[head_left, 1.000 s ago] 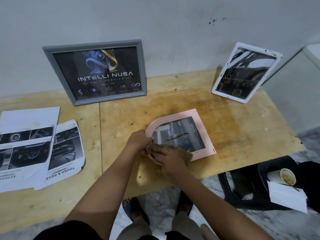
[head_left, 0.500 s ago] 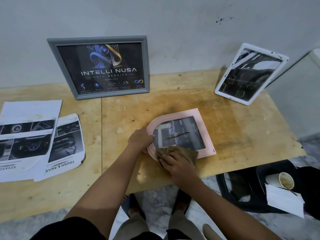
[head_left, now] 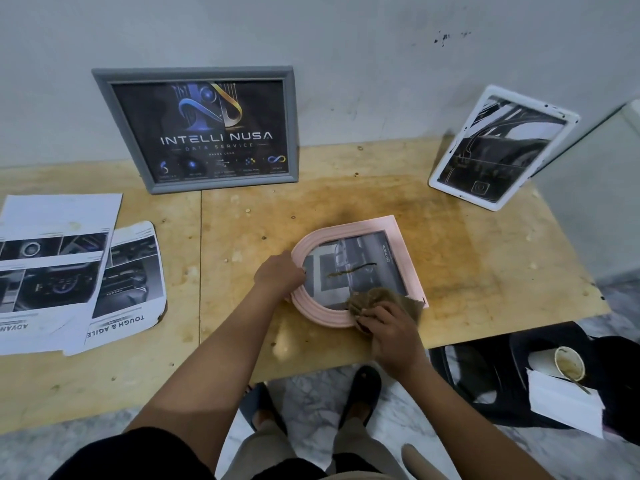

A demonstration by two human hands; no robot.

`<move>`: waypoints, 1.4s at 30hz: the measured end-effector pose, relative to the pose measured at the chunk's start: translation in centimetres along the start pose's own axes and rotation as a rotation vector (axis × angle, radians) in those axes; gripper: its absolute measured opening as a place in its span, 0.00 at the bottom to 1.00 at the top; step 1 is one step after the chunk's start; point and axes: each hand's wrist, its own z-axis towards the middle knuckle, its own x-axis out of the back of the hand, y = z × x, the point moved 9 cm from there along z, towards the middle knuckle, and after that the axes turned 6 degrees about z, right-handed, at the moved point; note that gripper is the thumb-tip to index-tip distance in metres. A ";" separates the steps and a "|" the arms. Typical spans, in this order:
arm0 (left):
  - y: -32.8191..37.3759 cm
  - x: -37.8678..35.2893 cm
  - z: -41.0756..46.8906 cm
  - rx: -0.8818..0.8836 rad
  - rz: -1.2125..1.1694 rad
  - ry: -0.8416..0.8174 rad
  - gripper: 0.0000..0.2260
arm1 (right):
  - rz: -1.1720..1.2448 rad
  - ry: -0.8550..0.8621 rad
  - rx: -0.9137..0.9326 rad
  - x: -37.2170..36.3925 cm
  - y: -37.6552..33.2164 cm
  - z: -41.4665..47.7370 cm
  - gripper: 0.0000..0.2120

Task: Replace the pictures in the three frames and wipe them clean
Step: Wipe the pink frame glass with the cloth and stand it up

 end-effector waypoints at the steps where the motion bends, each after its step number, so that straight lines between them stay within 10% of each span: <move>1: 0.0 0.0 0.0 0.003 0.009 -0.006 0.18 | 0.006 0.001 -0.032 0.5 1.1 -0.3 0.15; 7: -0.4 0.1 -0.4 0.030 -0.057 0.012 0.16 | 0.232 0.075 -0.513 5.3 9.2 -0.8 0.20; 11: -1.1 -0.3 -2.0 0.040 -0.181 0.226 0.15 | 0.528 0.533 -0.991 9.5 13.6 -1.6 0.15; 23: 1.0 -1.3 -2.5 -0.112 -0.313 0.560 0.24 | 0.192 -0.124 -0.465 2.8 10.7 1.8 0.23; 42: 1.0 -2.5 -2.4 -0.036 -0.357 0.731 0.19 | -0.102 -0.083 -0.568 3.1 9.9 0.5 0.16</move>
